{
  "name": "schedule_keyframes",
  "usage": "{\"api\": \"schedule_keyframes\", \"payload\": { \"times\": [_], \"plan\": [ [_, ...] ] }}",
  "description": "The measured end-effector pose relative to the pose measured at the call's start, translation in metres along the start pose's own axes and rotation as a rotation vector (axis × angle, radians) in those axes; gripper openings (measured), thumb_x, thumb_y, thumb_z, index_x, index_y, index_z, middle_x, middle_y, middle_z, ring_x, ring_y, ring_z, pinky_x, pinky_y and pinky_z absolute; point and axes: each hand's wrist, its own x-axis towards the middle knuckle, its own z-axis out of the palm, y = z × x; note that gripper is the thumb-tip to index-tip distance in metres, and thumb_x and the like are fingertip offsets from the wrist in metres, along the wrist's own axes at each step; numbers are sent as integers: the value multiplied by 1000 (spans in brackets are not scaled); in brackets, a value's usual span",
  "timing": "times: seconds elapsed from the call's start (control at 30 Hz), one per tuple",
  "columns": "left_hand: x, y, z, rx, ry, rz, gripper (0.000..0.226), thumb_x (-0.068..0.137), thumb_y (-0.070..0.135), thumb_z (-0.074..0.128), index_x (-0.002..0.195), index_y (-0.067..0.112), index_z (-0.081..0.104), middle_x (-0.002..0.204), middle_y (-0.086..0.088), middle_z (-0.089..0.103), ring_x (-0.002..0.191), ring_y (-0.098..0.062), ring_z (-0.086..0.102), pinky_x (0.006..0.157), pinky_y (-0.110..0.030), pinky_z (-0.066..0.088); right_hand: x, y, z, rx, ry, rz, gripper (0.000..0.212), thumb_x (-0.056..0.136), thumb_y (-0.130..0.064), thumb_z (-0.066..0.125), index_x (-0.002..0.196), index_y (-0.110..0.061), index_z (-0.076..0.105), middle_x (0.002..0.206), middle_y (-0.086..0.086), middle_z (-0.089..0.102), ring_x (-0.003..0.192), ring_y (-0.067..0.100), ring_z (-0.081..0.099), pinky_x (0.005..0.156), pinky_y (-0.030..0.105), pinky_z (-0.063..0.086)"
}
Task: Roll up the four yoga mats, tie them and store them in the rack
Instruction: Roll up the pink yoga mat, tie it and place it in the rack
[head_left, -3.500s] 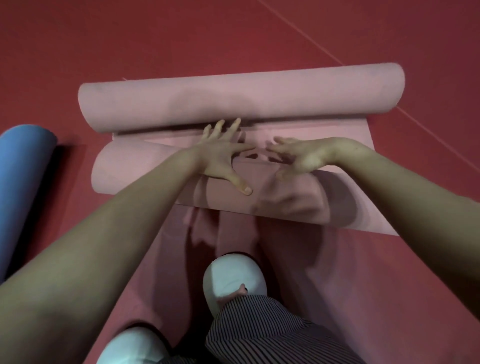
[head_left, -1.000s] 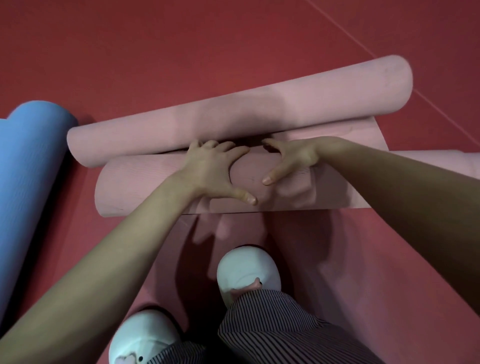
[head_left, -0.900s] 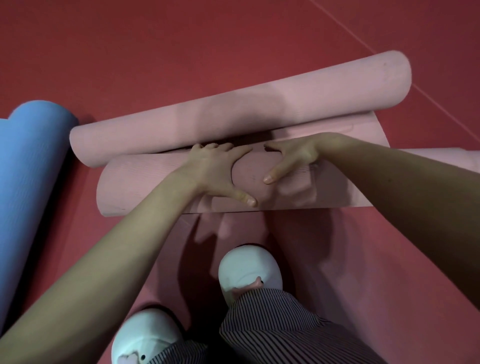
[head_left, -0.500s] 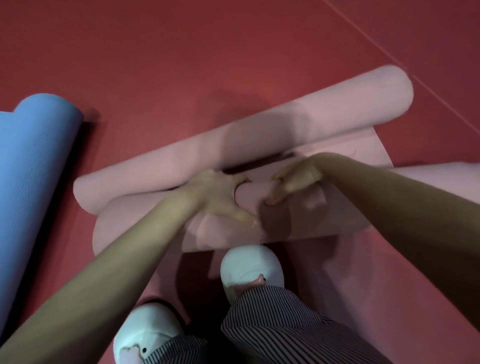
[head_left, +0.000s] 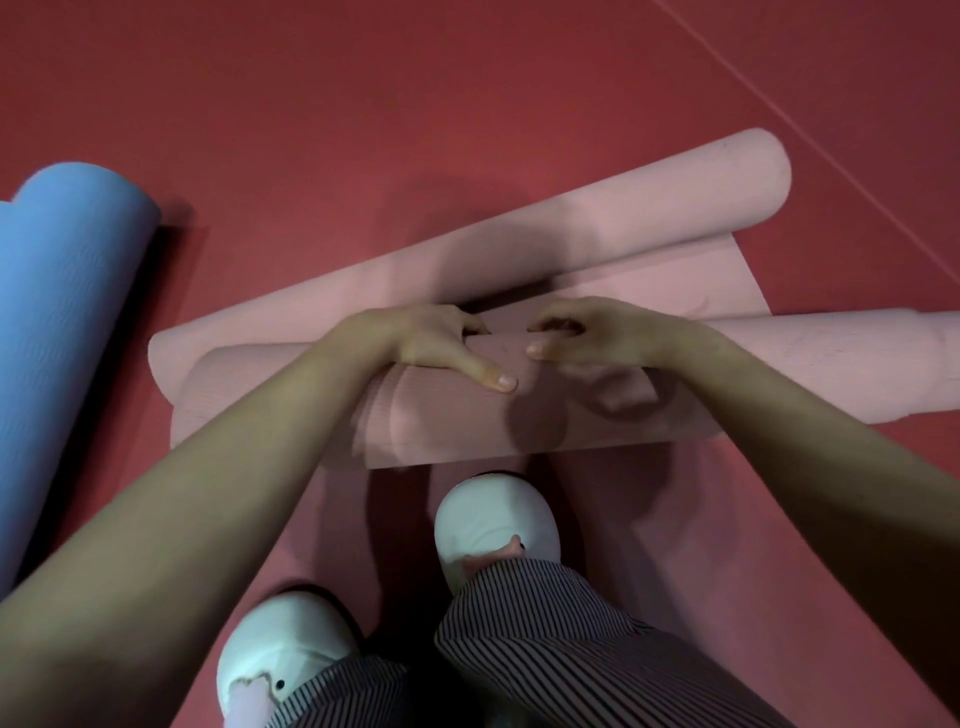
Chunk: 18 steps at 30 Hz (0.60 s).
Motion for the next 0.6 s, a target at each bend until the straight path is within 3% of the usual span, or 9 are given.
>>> {"api": "schedule_keyframes", "payload": {
  "times": [0.1,0.17,0.23,0.33,0.43,0.53,0.6],
  "plan": [
    [1,-1,3,-3,13,19,97,36,81,67,120,32,60,112,14,63,102,-9,60,97,-36,48,-8,-13,7,-307,12,6,55,72,-58,69,113,-24,55,102,-5,59,94,17,55,81,29,40],
    [0,-1,2,0,34,26,98,36,82,65,121,33,58,118,14,60,106,-9,57,99,-34,45,-7,-22,18,-496,-9,1,77,55,-68,73,111,-21,50,106,-1,55,98,22,51,81,32,34],
    [0,-1,2,15,41,30,106,36,84,62,128,31,55,124,13,55,112,-10,53,100,-31,42,-3,-27,27,-572,14,-16,85,49,-70,75,110,-19,47,112,1,55,105,25,50,82,34,31],
    [-3,-2,3,9,79,33,109,37,86,62,131,31,52,129,14,51,113,-8,49,96,-25,37,-3,-25,25,-517,80,-25,84,48,-70,75,110,-19,50,102,-2,57,98,22,54,75,30,32],
    [-7,-4,4,-53,214,41,106,41,83,70,132,31,52,132,10,53,115,-9,51,95,-23,37,-1,-26,17,-422,37,-21,78,50,-69,76,106,-20,51,91,-8,54,87,18,53,72,30,35],
    [-7,-4,3,-51,300,29,108,49,76,67,142,27,42,139,5,50,123,-14,49,98,-25,37,5,-28,11,-388,-27,9,83,51,-71,75,114,-23,50,103,-8,59,89,16,53,79,30,42],
    [-7,-4,3,-27,322,25,116,44,81,61,144,26,39,142,3,48,126,-16,47,103,-29,37,9,-28,8,-393,-53,26,87,51,-72,74,118,-23,49,108,-7,60,94,17,55,86,33,45]
  ]
}}
